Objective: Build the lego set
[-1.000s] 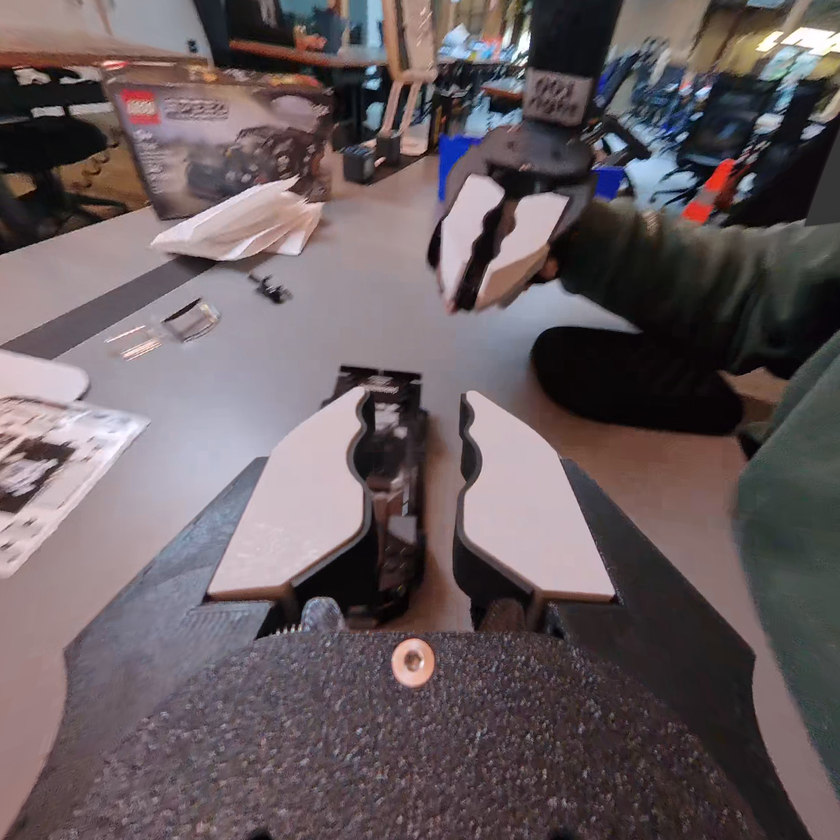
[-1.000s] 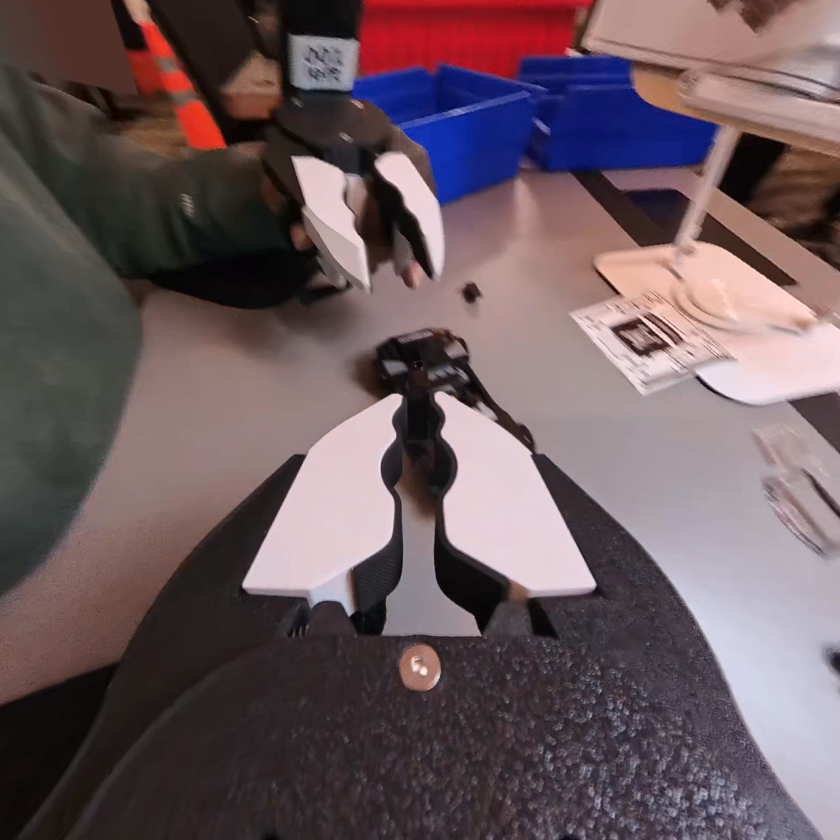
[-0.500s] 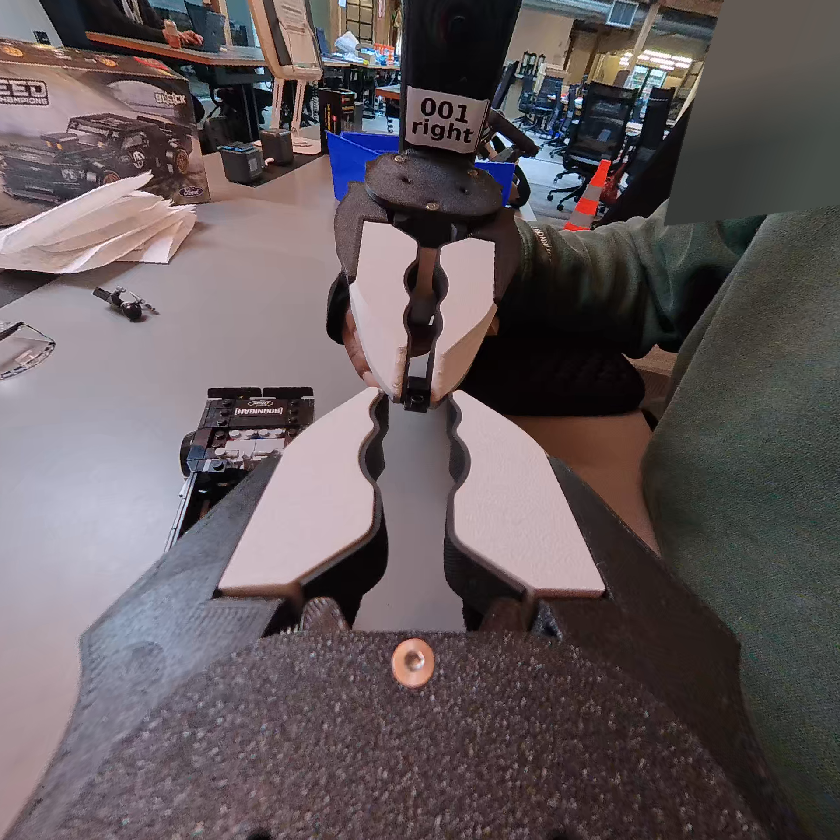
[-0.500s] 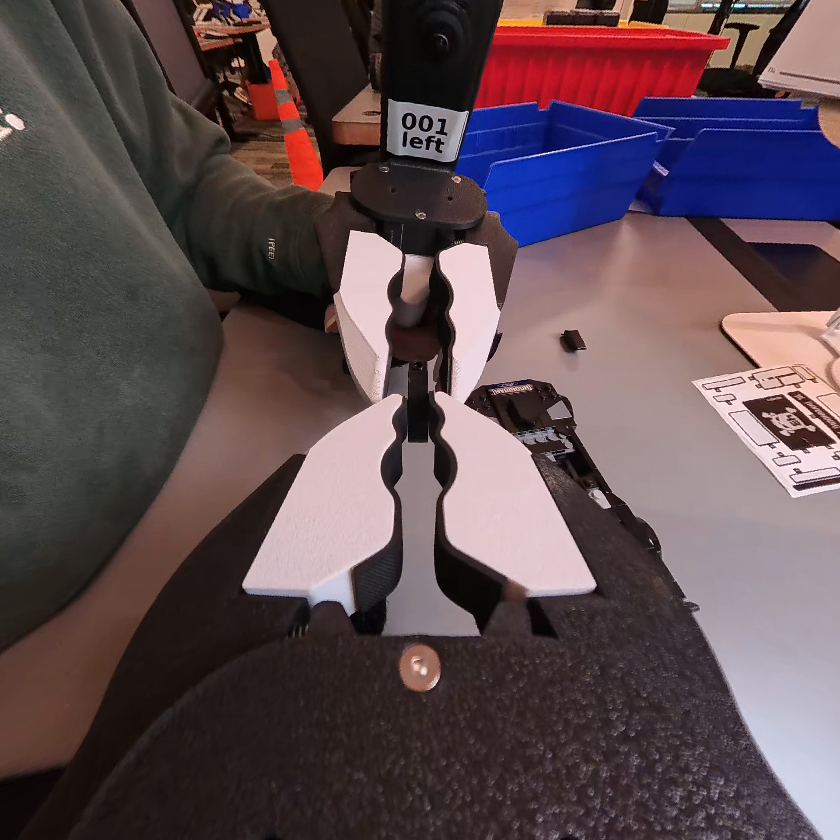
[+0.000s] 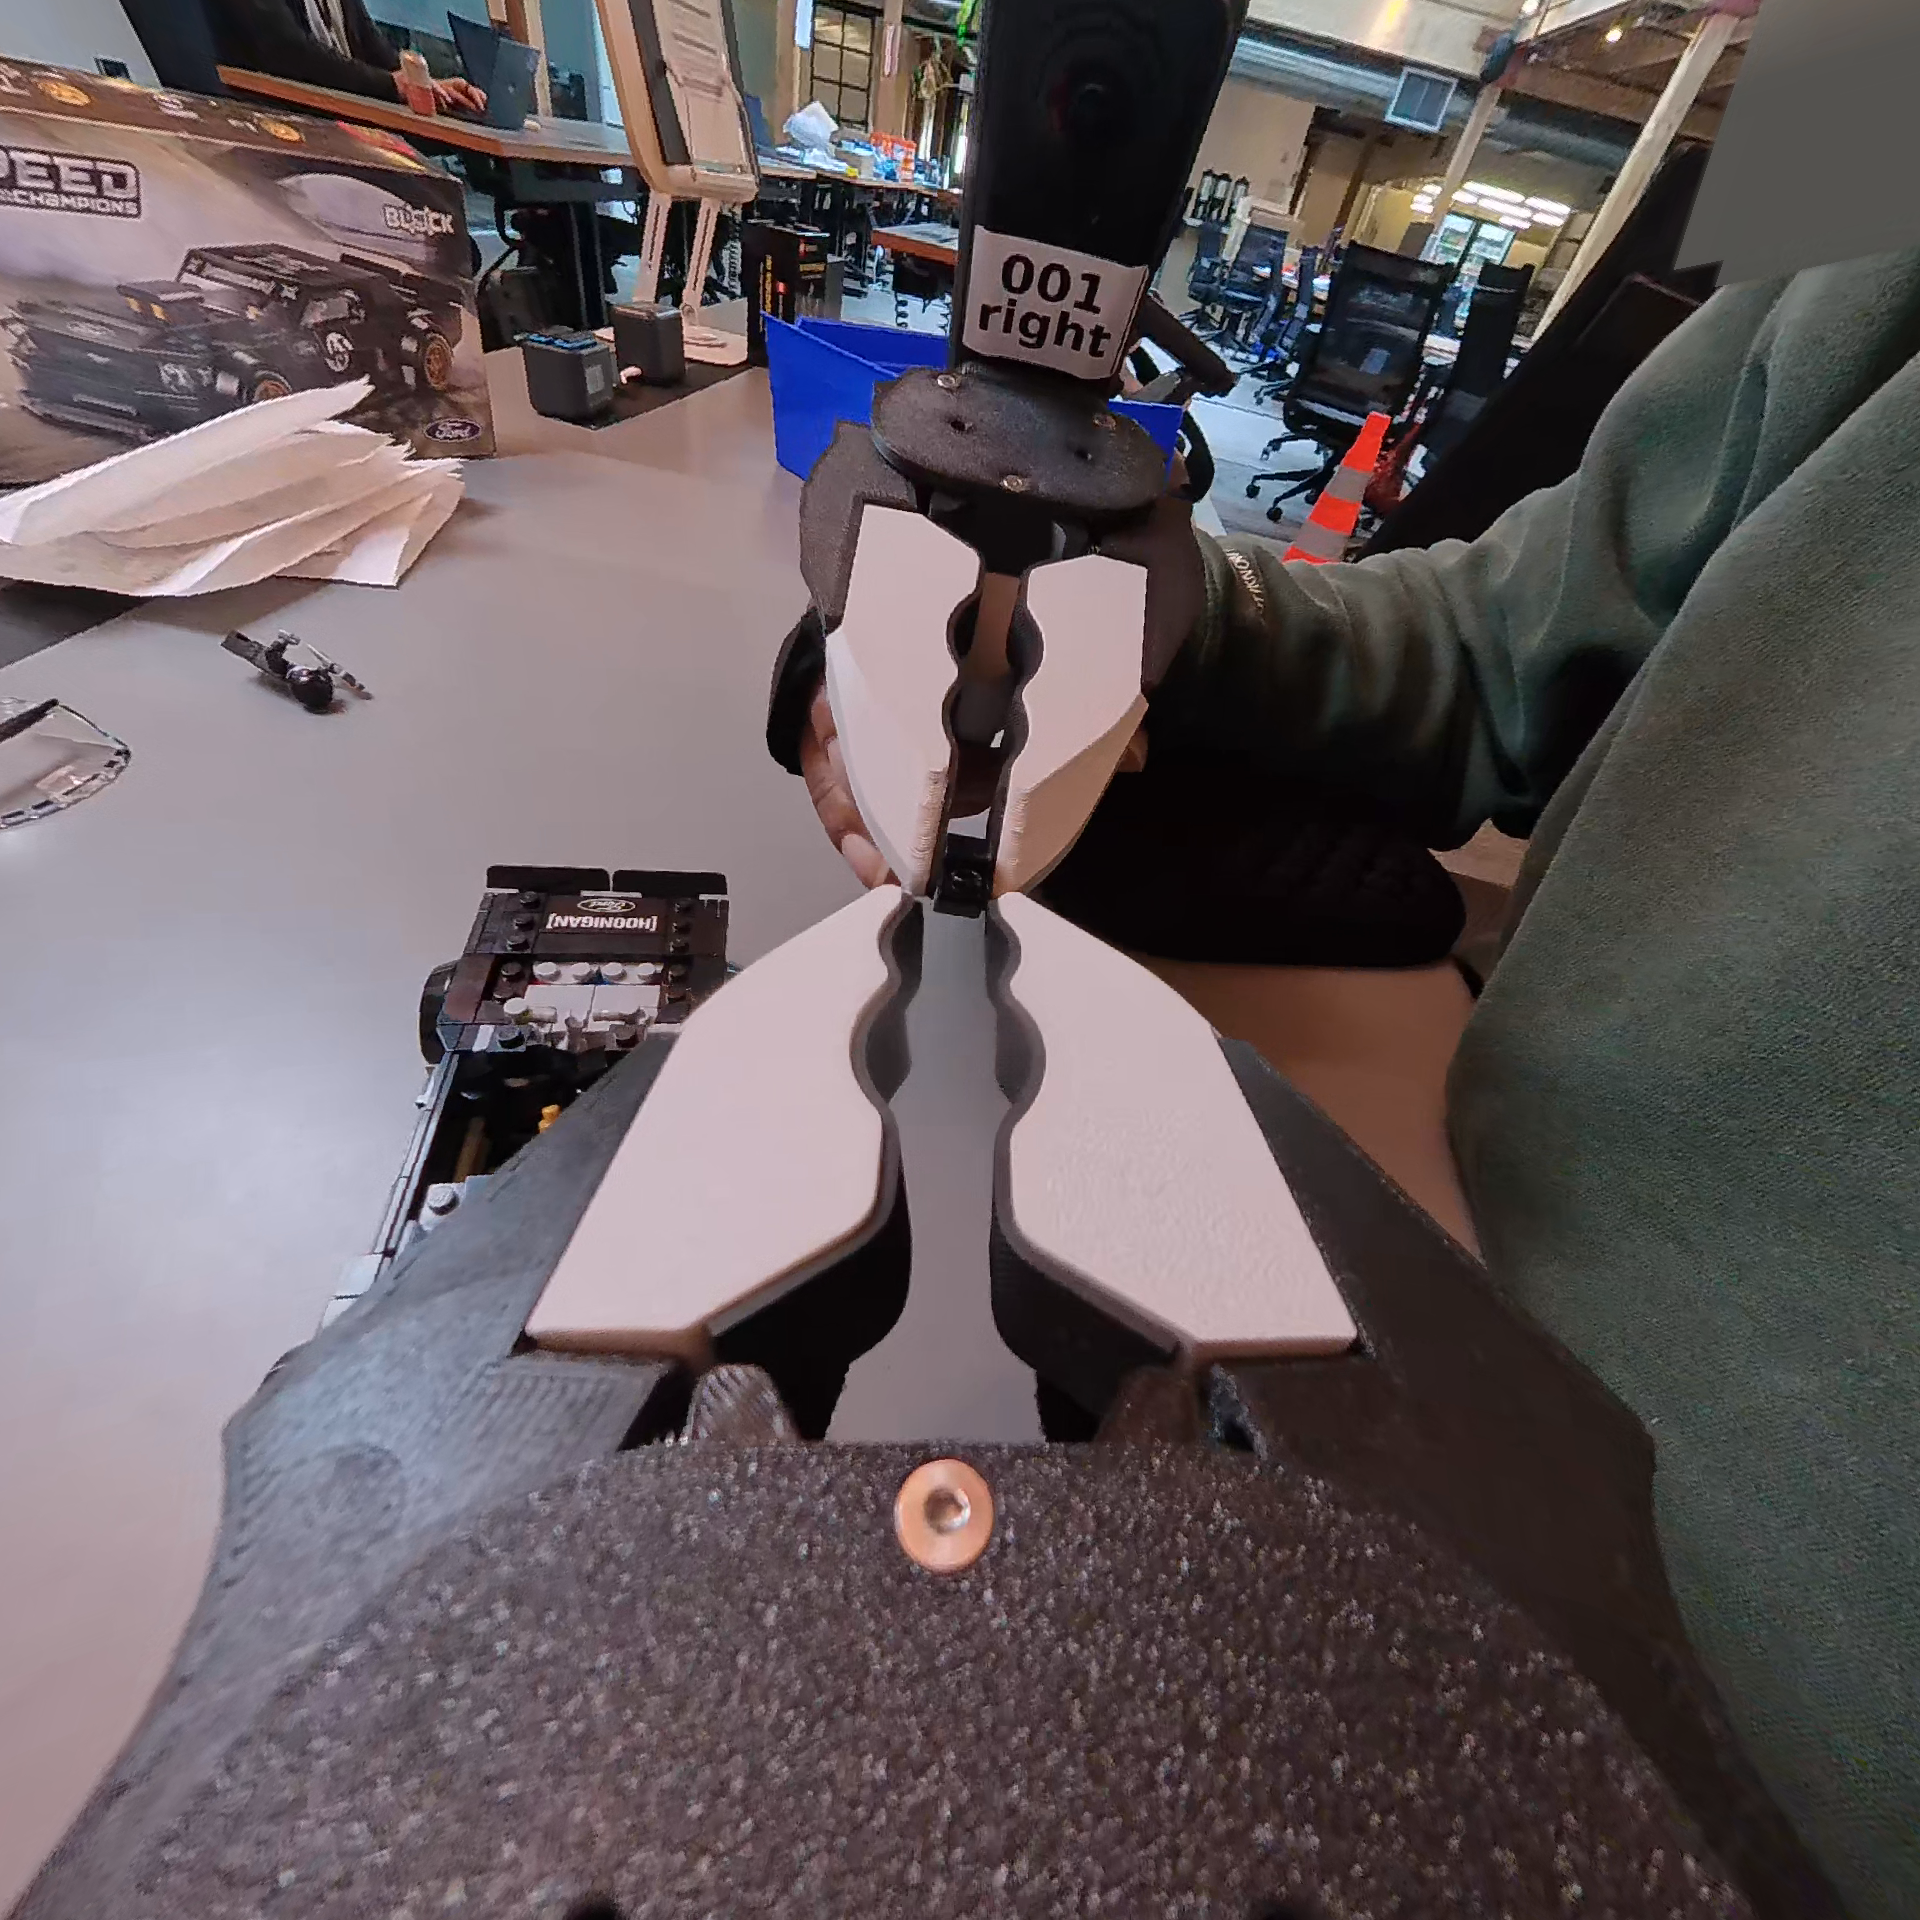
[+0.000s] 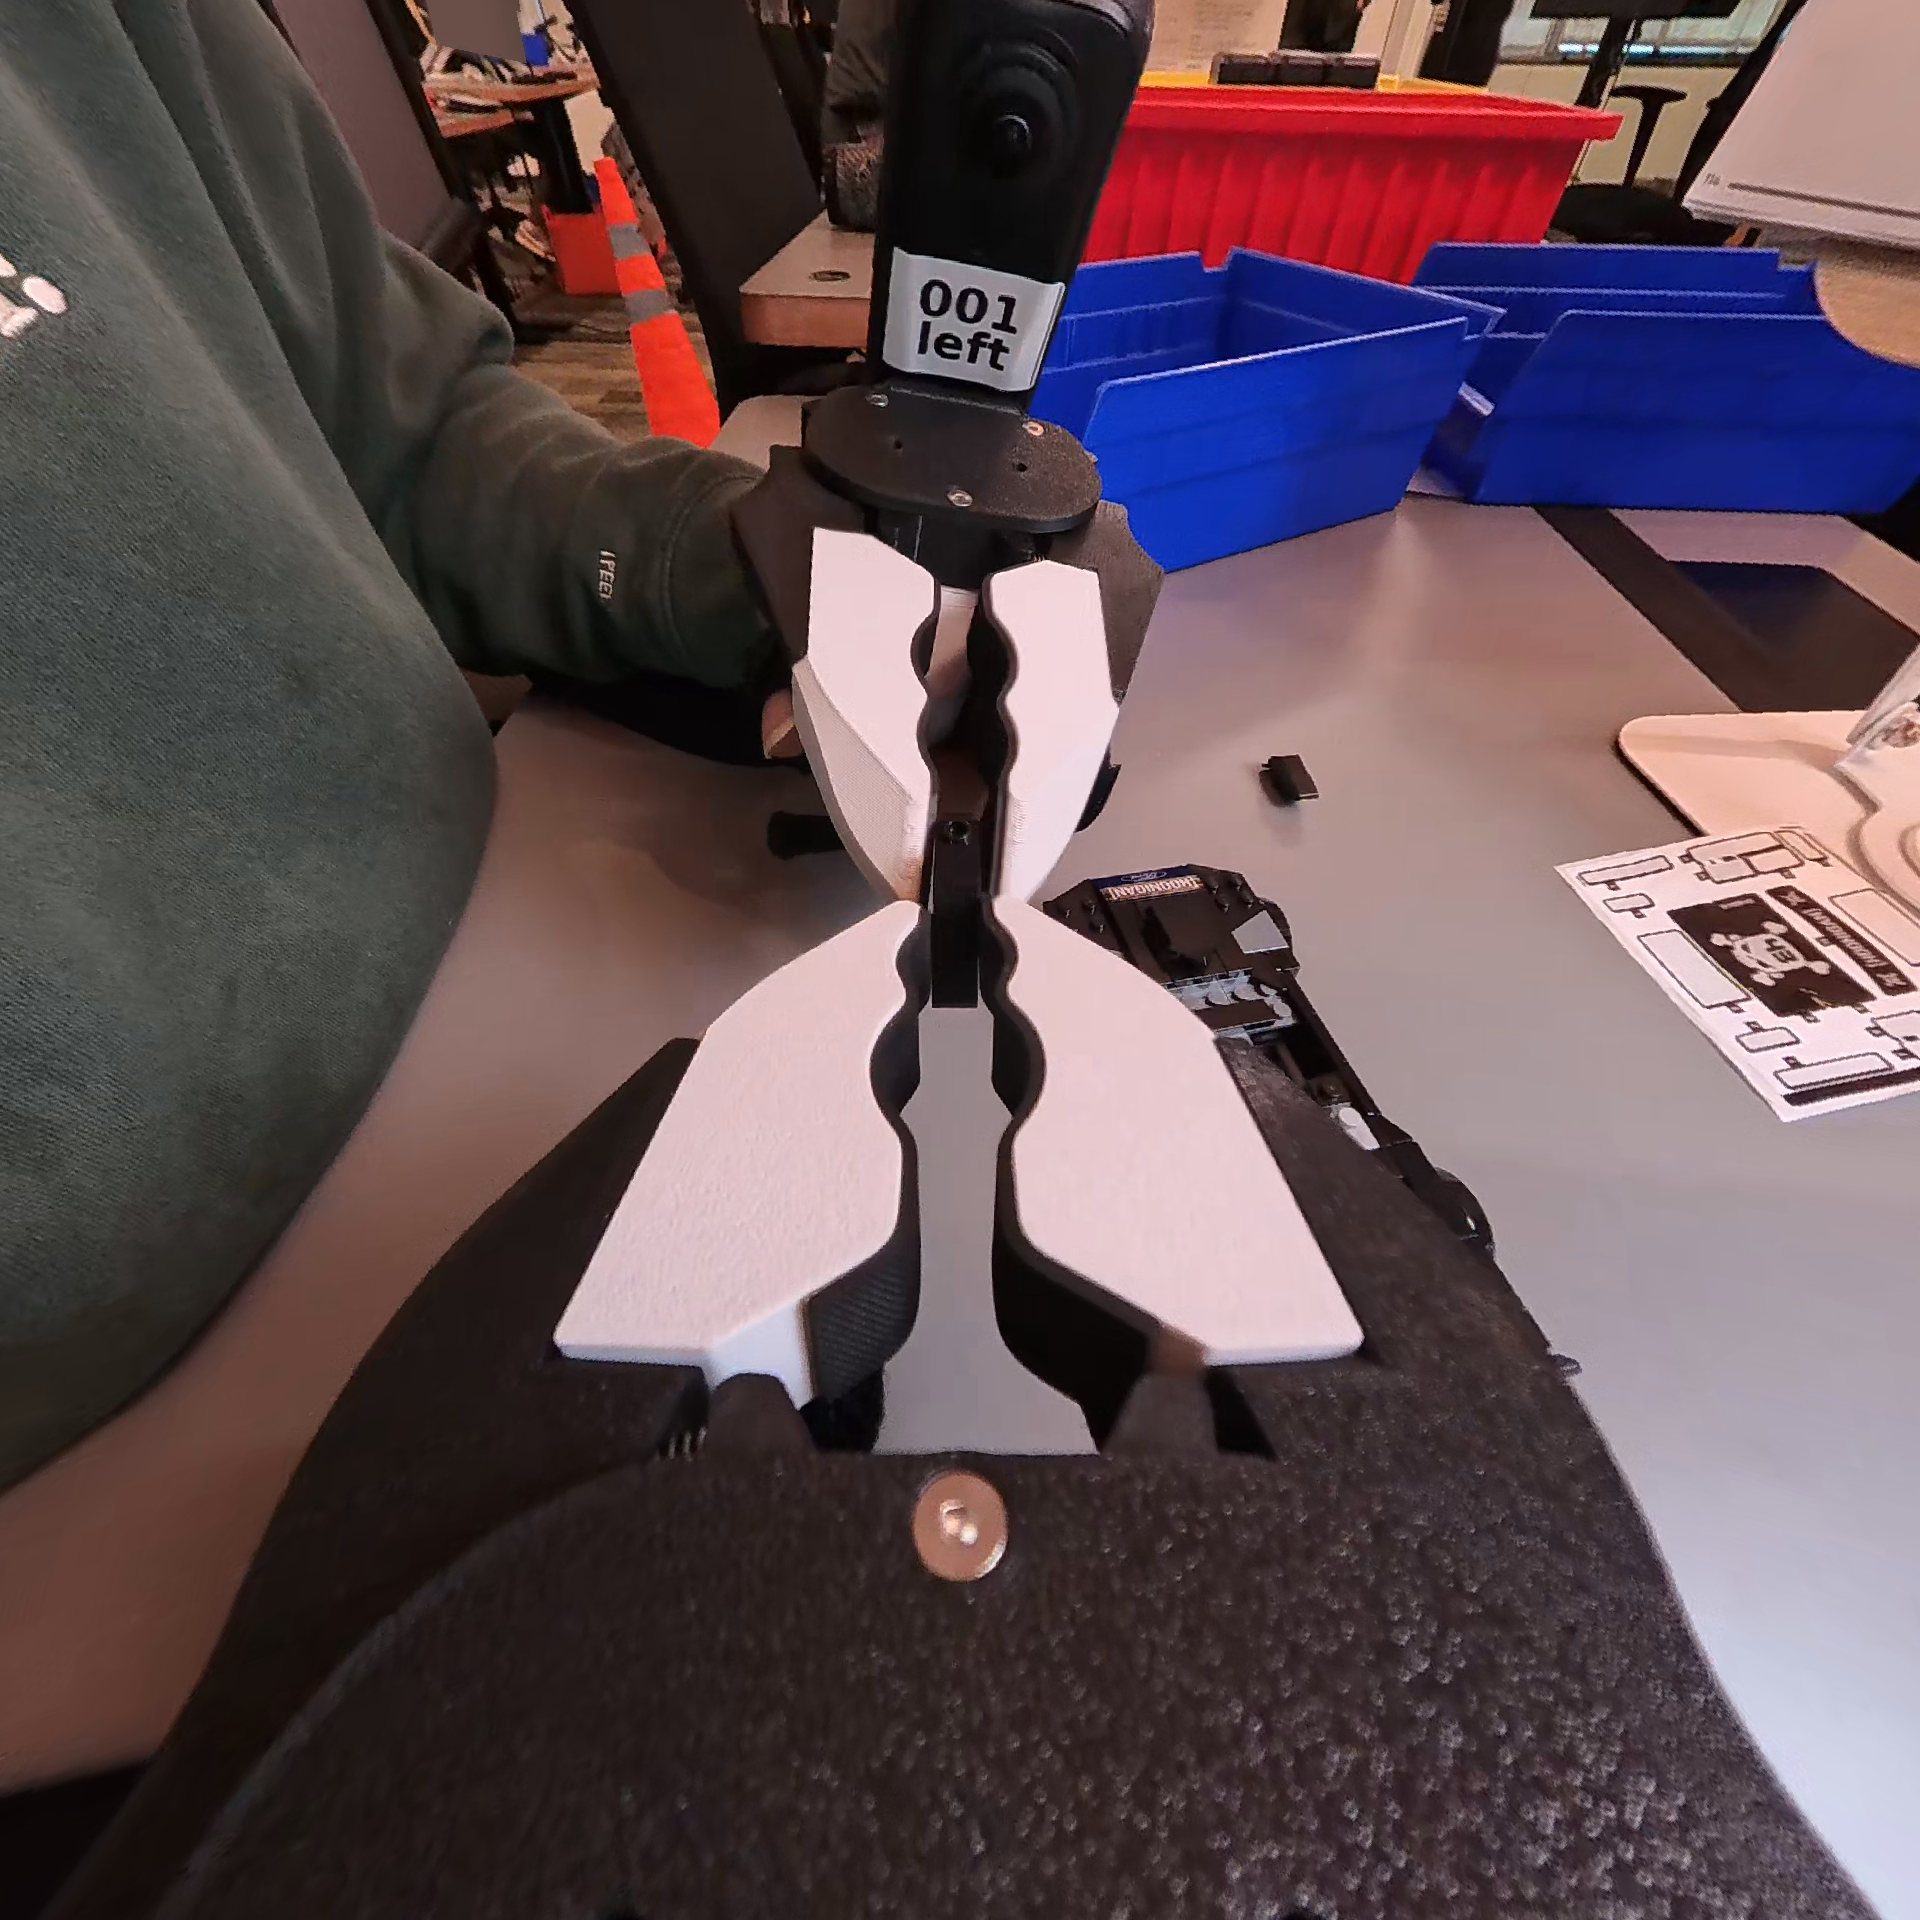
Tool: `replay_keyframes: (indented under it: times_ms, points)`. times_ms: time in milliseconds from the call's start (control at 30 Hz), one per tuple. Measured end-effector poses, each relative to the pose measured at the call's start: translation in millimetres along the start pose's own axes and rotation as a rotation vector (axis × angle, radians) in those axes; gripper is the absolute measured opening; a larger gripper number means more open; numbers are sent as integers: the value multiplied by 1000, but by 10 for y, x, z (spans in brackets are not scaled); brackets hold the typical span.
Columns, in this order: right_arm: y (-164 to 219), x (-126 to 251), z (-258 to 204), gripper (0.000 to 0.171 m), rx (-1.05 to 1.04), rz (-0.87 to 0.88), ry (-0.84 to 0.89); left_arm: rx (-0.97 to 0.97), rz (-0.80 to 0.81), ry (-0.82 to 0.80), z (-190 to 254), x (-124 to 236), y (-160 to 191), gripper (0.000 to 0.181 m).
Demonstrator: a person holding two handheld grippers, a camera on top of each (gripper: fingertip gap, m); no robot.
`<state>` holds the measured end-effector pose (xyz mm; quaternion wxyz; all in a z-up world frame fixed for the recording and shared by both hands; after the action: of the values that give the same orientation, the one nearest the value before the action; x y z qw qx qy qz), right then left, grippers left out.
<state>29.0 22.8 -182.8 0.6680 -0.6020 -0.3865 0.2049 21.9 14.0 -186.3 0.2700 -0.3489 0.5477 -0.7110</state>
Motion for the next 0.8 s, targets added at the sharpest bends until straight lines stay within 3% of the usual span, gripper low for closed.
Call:
replay_keyframes:
  times_ms: [300, 800]
  points:
    - [58, -17, 27, 8, 0, -21, 14, 59, 18, 9, -25, -10, -5, 26]
    - [104, -9, -62, 9, 24, -75, 1, -36, -29, 5, 61, -37, 42, 9]
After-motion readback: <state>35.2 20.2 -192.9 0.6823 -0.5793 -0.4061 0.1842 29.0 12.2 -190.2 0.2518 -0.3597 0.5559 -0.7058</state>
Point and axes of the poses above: each gripper's, where its closed fingertips meet, x back along the fingers, y out of its underside, z = x × y across the jaws, the point moved 1 cm from there along x, back along the fingers, and after that the axes turned 7 degrees about -y, right-handed, at the moved point
